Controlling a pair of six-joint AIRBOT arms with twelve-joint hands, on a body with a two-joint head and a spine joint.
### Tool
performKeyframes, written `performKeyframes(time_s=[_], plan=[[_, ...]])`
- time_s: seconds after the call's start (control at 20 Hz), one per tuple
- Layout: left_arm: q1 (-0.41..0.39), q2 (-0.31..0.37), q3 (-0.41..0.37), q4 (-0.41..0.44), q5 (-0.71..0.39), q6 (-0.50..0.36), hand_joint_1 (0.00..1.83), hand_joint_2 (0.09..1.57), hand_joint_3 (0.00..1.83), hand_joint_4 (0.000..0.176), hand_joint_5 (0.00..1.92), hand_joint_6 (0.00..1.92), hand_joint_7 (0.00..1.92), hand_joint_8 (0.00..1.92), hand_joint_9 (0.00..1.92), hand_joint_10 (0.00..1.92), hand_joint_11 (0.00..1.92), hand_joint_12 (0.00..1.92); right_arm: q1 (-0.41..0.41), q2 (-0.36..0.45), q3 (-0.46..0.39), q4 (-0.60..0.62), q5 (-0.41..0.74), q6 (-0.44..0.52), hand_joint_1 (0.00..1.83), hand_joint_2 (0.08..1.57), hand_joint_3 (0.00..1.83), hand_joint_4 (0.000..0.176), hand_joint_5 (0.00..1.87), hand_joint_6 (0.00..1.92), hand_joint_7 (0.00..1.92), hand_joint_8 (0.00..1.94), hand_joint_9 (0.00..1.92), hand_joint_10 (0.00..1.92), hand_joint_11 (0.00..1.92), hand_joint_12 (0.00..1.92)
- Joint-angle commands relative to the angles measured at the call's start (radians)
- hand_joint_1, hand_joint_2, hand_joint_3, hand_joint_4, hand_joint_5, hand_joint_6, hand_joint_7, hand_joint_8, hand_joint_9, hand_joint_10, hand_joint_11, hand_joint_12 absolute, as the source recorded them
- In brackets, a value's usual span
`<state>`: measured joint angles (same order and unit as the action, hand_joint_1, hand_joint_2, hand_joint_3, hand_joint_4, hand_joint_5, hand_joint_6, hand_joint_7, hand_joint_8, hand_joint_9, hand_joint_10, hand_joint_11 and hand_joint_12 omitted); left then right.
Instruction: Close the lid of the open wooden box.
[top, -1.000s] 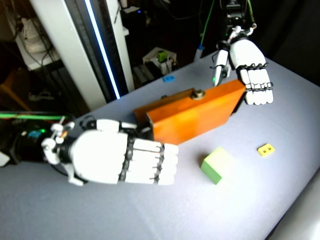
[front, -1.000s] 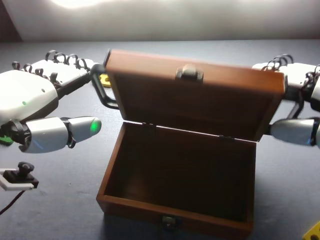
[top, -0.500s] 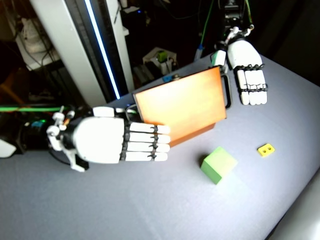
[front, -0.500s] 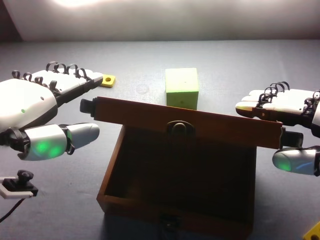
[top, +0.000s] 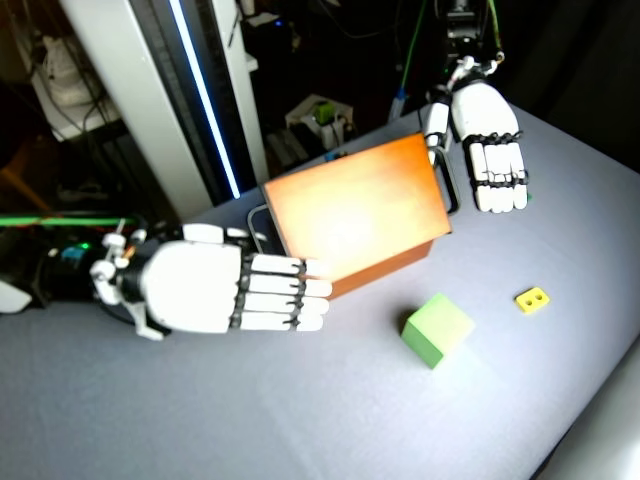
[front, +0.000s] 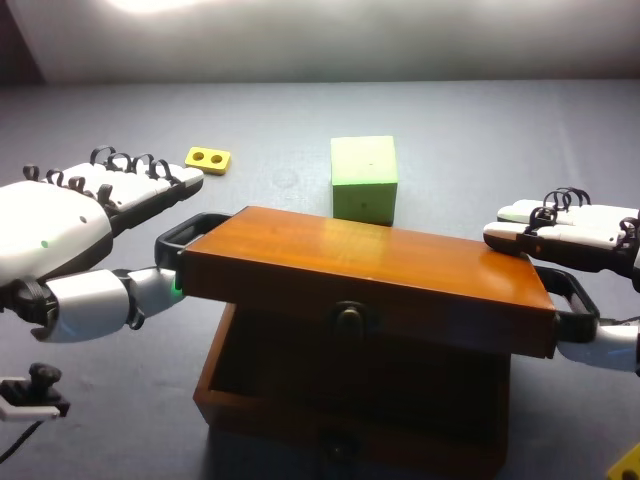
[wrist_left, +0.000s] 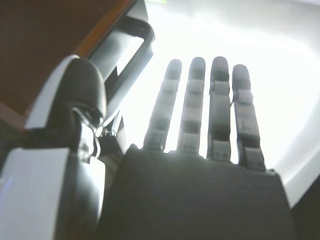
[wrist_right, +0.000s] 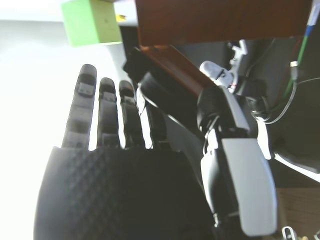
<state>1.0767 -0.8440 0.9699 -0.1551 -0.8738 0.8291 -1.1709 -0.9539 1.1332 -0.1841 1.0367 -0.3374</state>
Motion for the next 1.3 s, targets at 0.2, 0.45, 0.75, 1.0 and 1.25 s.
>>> performKeyframes(time_s=[0.2,0.45,0.75,1.0,1.25], plan=[[0.028,-0.012,-0.010,-0.013,-0.114,-0.020,0.00,1.37,0.00,0.009,0.02,0.00,0.08,0.00,0.38,0.01,0.24,0.16,-0.001,-0.005,0.003,0.046,0.098,0.005,0.48,1.34,0.00,0.014,0.15,0.00,0.01,0.00,0.03,0.00,0.14,0.05],[0.051,-0.011,-0.013,-0.023,-0.114,-0.025,0.00,1.42,0.01,0.000,0.03,0.00,0.04,0.00,0.12,0.01,0.05,0.08,-0.009,0.020,-0.009,0.047,0.098,0.005,0.57,1.23,0.00,0.111,0.04,0.00,0.00,0.00,0.00,0.00,0.03,0.01],[0.052,-0.012,-0.012,-0.027,-0.115,-0.025,0.00,1.41,0.00,0.000,0.01,0.00,0.03,0.00,0.11,0.01,0.05,0.08,-0.036,0.069,-0.030,0.047,0.098,0.003,0.68,1.05,0.00,0.176,0.00,0.00,0.00,0.00,0.00,0.00,0.00,0.00],[0.060,-0.013,-0.013,-0.029,-0.113,-0.025,0.00,1.42,0.00,0.000,0.03,0.01,0.03,0.00,0.09,0.00,0.05,0.08,-0.049,0.094,-0.043,0.048,0.098,0.001,0.62,1.03,0.00,0.176,0.00,0.00,0.00,0.00,0.00,0.00,0.00,0.00],[0.063,-0.002,-0.015,-0.056,-0.176,-0.026,0.00,1.37,0.00,0.000,0.03,0.01,0.05,0.01,0.10,0.00,0.08,0.09,-0.049,0.096,-0.042,0.075,0.146,-0.010,0.51,1.09,0.01,0.176,0.00,0.00,0.00,0.00,0.00,0.00,0.00,0.00]])
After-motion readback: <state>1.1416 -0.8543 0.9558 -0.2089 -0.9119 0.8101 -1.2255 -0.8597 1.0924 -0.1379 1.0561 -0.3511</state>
